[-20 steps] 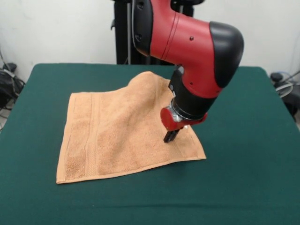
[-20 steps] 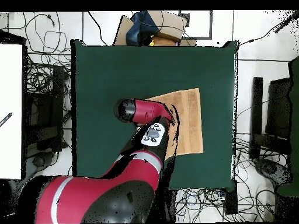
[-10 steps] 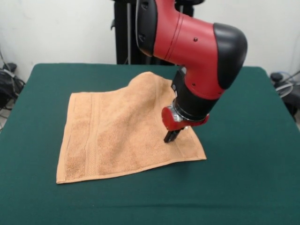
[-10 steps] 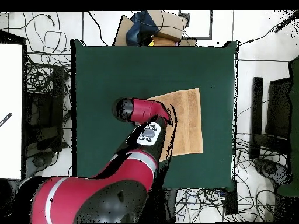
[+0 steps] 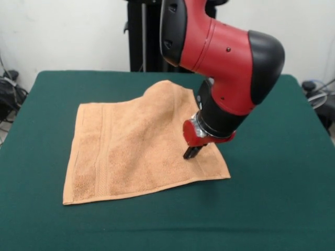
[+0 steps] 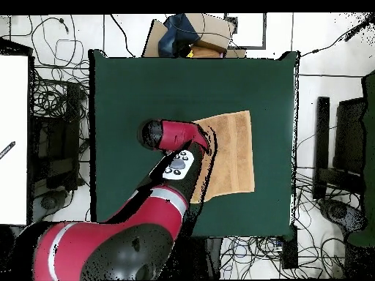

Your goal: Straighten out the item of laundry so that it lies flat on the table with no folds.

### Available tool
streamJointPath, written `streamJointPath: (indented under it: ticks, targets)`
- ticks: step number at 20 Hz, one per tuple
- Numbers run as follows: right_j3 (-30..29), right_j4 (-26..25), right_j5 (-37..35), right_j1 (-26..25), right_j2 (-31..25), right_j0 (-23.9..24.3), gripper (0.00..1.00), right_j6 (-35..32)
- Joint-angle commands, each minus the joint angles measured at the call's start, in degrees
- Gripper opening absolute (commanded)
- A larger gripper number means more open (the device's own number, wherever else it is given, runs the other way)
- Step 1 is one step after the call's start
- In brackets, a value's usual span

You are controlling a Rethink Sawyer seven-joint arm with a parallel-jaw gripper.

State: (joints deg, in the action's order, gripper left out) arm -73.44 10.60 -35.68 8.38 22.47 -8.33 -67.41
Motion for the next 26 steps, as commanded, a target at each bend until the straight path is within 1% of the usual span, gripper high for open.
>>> streamJointPath:
  ticks: [1,5,14,22,26]
  targets:
    - [9.6,8.4,13.4,-9.7,-9.9,-2.6,0.0,-21.9]
    - [11.1,8.5,12.2,-10.3,-9.3,-2.9,0.0,-23.4]
    - [11.9,8.4,11.3,-10.1,-9.9,-2.8,0.0,-25.0]
    - [14.8,10.4,8.9,-11.0,-8.6,-3.7,0.0,-28.0]
    - [15.1,11.2,8.4,-10.9,-8.4,-3.9,0.0,-28.5]
